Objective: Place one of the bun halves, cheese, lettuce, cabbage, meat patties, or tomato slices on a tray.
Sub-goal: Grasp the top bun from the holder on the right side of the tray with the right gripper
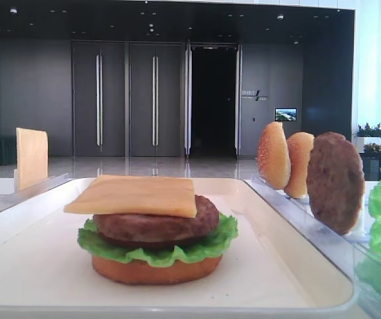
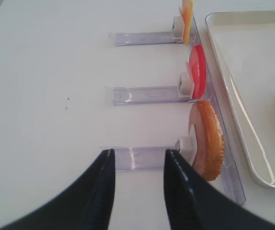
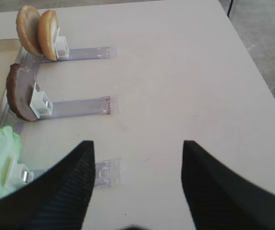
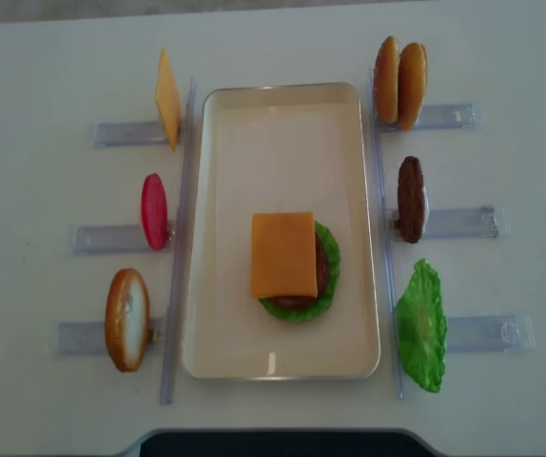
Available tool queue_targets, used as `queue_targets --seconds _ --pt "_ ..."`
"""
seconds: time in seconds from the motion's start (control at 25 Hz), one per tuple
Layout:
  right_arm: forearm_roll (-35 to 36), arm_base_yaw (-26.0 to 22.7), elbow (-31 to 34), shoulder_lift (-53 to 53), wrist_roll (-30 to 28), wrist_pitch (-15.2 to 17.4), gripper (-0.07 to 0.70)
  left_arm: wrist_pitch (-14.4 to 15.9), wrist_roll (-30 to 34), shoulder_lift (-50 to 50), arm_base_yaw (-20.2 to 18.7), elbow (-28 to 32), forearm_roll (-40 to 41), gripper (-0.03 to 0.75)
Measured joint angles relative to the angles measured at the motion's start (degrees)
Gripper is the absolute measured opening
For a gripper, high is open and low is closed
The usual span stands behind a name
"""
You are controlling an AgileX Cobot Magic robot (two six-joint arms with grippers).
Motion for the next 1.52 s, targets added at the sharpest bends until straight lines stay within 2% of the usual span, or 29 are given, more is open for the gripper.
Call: queue_targets --seconds 0.56,0.68,0.76,0.96,1.04,1.24,1.36,1.52 --pt "-0.1 0.0 0.0 0.0 0.0 0.0 0.414 0.0 -1.0 0.0 0.0 0.0 0.8 0.265" --pt "-0.1 0.0 0.0 3.2 0.0 -0.2 0.414 0.0 -1.1 0.0 0.0 0.0 0.8 0.265" --pt "-0.1 0.0 -0.1 7.9 -0.1 -1.2 0.414 0.0 -1.4 0.0 0.0 0.0 1.1 0.265" --pt "0.9 0.0 -2.1 21.8 -1.0 -6.0 0.414 0.0 -1.5 0.0 0.0 0.0 1.4 0.265" --pt "1.9 0.0 -4.2 28.5 -1.8 -7.0 0.414 0.0 -1.5 0.0 0.0 0.0 1.4 0.265" --pt "3.1 0.0 -12.9 45.0 -3.0 -6.6 0.414 0.0 -1.5 0.0 0.0 0.0 1.5 0.265" --pt "3.7 0.0 -19.9 55.3 -3.1 -4.4 0.414 0.0 -1.5 0.0 0.0 0.0 1.6 0.265" --pt "3.9 0.0 -30.0 65.9 -3.4 0.6 0.414 0.0 -1.5 0.0 0.0 0.0 1.7 0.265"
